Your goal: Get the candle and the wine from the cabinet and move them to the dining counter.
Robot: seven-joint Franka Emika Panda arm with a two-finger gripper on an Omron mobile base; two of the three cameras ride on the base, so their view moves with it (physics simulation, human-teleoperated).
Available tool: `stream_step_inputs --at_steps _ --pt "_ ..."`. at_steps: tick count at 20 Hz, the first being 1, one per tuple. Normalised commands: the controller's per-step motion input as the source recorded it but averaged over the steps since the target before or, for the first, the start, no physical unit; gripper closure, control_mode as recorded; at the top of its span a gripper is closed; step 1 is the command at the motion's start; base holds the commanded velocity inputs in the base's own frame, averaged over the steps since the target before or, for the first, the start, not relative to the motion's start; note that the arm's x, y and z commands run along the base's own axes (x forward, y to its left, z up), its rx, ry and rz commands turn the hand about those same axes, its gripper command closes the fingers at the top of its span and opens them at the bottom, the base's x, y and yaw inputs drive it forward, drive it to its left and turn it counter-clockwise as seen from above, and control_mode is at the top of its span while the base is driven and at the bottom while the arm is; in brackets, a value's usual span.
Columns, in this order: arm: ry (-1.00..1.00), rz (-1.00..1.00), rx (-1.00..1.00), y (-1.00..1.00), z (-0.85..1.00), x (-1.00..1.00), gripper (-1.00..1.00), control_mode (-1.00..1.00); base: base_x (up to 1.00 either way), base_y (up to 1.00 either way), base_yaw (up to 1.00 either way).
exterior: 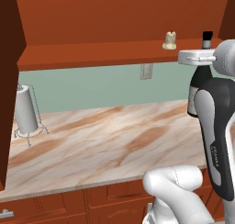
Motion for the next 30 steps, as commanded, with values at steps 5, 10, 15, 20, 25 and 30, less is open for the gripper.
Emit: stream_step_inputs --at_steps 5,10,15,20,25,30 --pt "0.0 0.0 0.0 0.0 0.0 0.0 1.0 1.0 -0.72 0.07 0.0" --pt "0.0 0.0 0.0 0.0 0.0 0.0 1.0 1.0 -0.93 0.03 0.0" --pt "0.0 0.0 0.0 0.0 0.0 0.0 1.0 1.0 -0.57 0.02 0.53" --pt "0.0 0.0 0.0 0.0 0.0 0.0 1.0 1.0 -0.17 0.0 1.0" --pt "0.0 0.0 0.0 0.0 0.0 0.0 1.0 1.0 -0.11 0.0 1.0" --pt "0.0 0.0 0.0 0.0 0.0 0.0 1.0 1.0 -0.07 0.0 1.0"
